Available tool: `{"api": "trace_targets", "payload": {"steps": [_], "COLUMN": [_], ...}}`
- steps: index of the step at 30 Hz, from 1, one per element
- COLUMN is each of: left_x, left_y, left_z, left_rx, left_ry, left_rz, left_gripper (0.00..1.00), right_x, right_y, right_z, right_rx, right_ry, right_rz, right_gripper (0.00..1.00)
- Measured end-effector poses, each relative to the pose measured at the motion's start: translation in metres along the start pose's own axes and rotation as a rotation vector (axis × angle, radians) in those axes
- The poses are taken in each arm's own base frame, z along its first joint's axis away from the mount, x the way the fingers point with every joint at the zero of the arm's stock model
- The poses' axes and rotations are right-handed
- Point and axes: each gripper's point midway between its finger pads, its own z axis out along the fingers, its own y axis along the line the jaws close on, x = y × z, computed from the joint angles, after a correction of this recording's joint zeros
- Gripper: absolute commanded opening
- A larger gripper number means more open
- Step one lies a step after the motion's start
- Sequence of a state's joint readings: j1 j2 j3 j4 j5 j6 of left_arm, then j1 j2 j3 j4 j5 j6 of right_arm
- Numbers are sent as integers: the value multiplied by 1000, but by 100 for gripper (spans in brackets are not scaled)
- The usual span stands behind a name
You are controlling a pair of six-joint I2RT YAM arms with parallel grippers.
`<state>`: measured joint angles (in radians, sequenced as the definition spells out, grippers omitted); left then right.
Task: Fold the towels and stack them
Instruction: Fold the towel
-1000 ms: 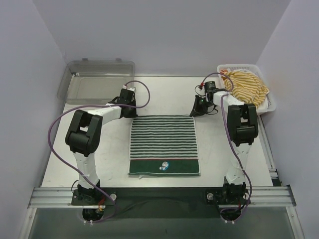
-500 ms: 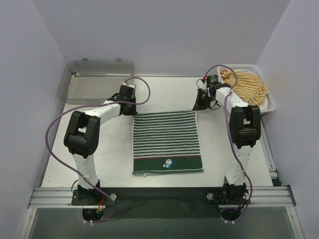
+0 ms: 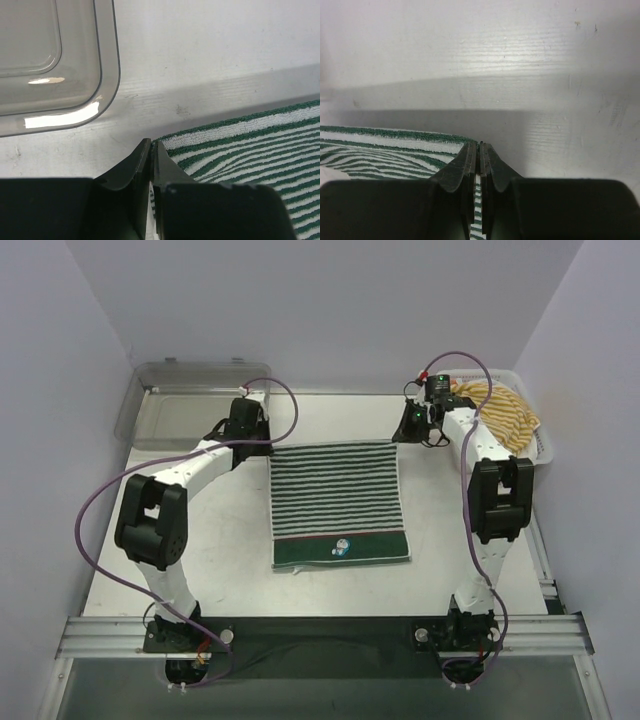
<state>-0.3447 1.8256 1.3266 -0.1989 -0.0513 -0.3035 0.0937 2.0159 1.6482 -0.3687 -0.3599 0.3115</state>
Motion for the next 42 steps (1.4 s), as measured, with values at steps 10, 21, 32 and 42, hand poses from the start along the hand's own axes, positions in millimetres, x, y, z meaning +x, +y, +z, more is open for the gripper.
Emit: {"api": "trace_targets", "payload": {"steps": [10, 21, 32, 42], "left_x": [-8, 22, 115, 203], "left_y": [0, -13, -19, -33], "left_z": [-2, -66, -128, -161], "left_rx": [43, 148, 245, 283], "left_ry": [-46, -29, 129, 280], "left_rz": [-22, -132, -280, -323], "left_gripper": [0, 0, 0, 0], "right_x": [-8, 44, 126, 203], "right_y": [4, 4, -7, -31], "right_z": [-5, -57, -93, -99], "right_rx": [-19, -36, -49, 3], "right_ry": [-58, -75, -43, 17], "right_rz": [15, 48, 122, 253], "right_gripper": [0, 0, 0, 0]}}
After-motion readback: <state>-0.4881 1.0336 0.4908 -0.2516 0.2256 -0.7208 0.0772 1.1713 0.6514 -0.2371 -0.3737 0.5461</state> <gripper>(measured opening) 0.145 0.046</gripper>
